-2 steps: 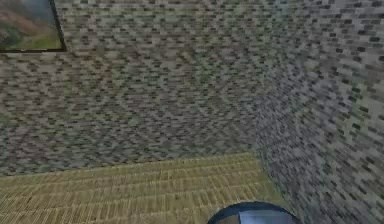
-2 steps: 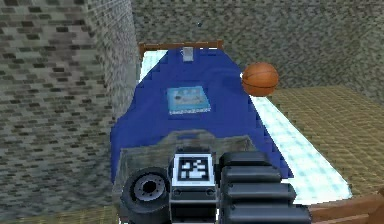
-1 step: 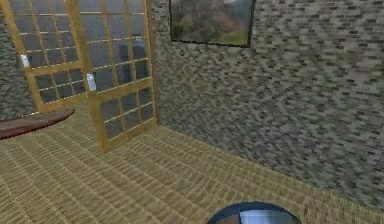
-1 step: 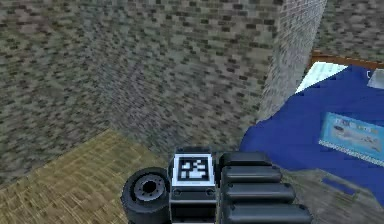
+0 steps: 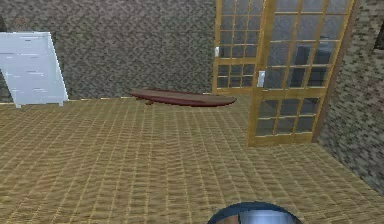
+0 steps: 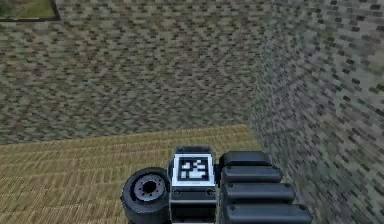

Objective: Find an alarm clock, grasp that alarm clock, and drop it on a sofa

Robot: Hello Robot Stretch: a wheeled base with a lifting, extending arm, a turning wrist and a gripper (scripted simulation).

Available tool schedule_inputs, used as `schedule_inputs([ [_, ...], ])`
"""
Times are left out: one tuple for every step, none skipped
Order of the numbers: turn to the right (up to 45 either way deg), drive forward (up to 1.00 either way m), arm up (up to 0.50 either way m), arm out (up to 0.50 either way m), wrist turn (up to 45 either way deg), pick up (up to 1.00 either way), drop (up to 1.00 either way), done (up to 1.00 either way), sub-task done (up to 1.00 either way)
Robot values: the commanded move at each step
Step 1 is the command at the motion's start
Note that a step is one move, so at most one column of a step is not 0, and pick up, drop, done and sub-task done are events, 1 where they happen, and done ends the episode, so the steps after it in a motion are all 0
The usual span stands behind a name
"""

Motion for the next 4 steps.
schedule_inputs([
  [-12.0, 0.00, 0.00, 0.00, 0.0, 0.00, 0.00, 0.00, 0.00],
  [0.0, 0.05, 0.00, 0.00, 0.0, 0.00, 0.00, 0.00, 0.00],
  [9.0, 0.00, 0.00, 0.00, 0.0, 0.00, 0.00, 0.00, 0.00],
  [0.0, 0.40, 0.00, 0.00, 0.0, 0.00, 0.00, 0.00, 0.00],
])
